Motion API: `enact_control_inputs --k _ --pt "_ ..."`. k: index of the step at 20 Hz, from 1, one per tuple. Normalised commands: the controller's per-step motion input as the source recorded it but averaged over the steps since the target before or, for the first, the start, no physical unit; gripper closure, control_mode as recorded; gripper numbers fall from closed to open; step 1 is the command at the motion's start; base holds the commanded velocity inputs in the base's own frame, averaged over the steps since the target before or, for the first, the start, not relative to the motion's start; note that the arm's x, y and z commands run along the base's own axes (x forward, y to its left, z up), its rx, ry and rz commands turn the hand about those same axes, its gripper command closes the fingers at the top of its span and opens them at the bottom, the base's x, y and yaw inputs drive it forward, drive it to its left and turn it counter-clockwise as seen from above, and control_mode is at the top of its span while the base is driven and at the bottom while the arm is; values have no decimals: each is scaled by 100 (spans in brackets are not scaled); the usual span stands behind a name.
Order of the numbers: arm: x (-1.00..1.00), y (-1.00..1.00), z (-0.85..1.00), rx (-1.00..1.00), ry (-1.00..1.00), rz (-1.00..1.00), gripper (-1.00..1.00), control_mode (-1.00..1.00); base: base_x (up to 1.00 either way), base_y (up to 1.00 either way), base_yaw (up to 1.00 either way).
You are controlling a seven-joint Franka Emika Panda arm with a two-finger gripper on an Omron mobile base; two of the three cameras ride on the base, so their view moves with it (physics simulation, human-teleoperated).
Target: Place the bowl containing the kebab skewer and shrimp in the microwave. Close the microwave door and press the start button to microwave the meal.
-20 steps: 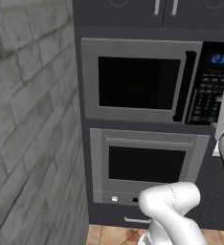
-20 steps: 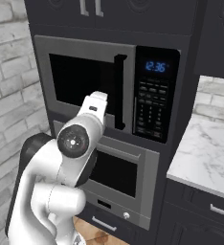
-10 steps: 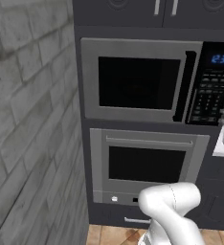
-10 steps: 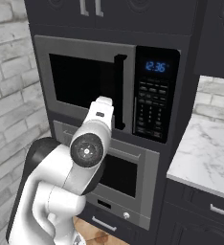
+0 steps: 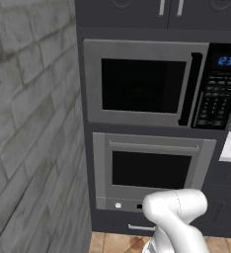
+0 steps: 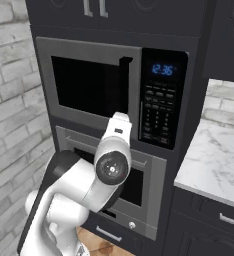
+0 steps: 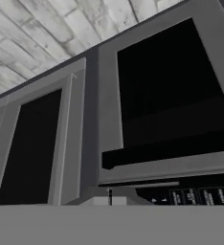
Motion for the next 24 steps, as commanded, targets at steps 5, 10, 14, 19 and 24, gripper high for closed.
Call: enact_control_inputs --k 5,10,14,19,24 --pt "26 0 -23 0 -2 0 100 -100 0 0 0" --pt "32 0 -26 0 -1 -1 100 -100 0 0 0" --pt "31 -1 -21 0 -2 -3 100 -100 0 0 0" --pt "25 -14 -17 0 -3 -3 100 -100 0 0 0" --pt "24 -24 -11 0 -2 -3 100 -100 0 0 0"
